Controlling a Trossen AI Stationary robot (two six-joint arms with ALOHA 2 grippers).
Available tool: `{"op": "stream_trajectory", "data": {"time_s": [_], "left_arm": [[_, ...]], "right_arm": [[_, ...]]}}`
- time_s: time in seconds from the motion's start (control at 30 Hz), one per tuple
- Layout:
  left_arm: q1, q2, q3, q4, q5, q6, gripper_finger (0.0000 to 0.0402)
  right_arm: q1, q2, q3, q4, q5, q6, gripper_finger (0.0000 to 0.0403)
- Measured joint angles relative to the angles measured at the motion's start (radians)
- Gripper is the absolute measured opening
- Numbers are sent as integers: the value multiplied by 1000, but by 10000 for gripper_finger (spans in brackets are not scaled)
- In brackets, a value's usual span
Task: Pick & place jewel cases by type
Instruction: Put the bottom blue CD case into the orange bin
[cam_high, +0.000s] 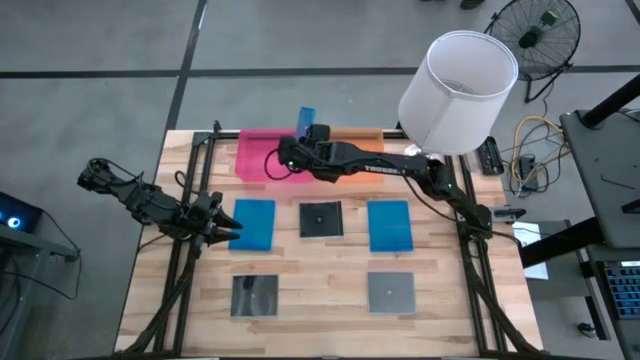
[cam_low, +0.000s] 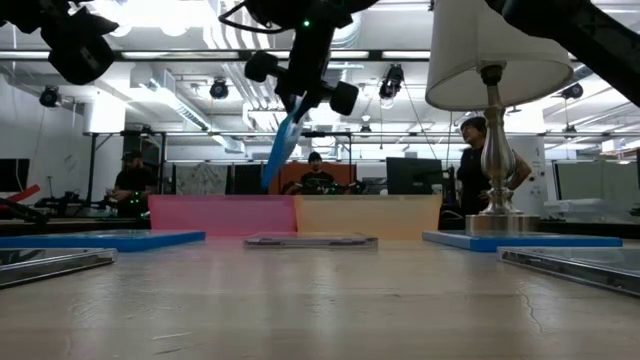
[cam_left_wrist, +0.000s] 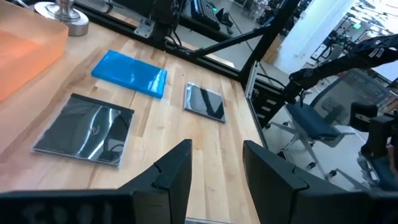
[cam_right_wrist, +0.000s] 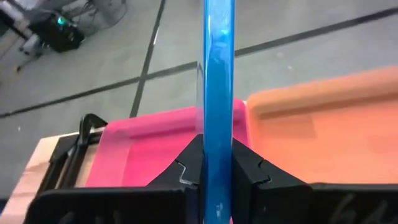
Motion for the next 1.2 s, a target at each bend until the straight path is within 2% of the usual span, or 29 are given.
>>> {"op": "stream_trajectory", "data": {"time_s": [0.17, 0.27, 0.4, 0.53, 0.8, 1.0, 1.1, 1.2], "left_arm": [[0, 0, 0, -8, 1, 4, 126], [0, 0, 0, -22, 6, 1, 126], [0, -2, 0, -46, 24, -6, 126], [0, -2, 0, -47, 26, -2, 126], [0, -2, 0, -38, 70, -7, 126], [0, -2, 0, -39, 95, -8, 126], [0, -2, 0, -40, 95, -8, 126], [0, -2, 0, -42, 95, 3, 126]], "right_arm": [[48, -9, -2, -127, 73, 268, 29], [78, -9, -2, -278, 138, 528, 29], [98, -9, -9, -511, 154, 860, 29], [94, -10, -27, -511, 176, 882, 29], [67, -10, -38, -445, 309, 889, 29], [74, -13, -38, -521, 332, 858, 29], [82, -21, -37, -564, 349, 723, 29], [84, -38, -30, -576, 349, 481, 29]]}}
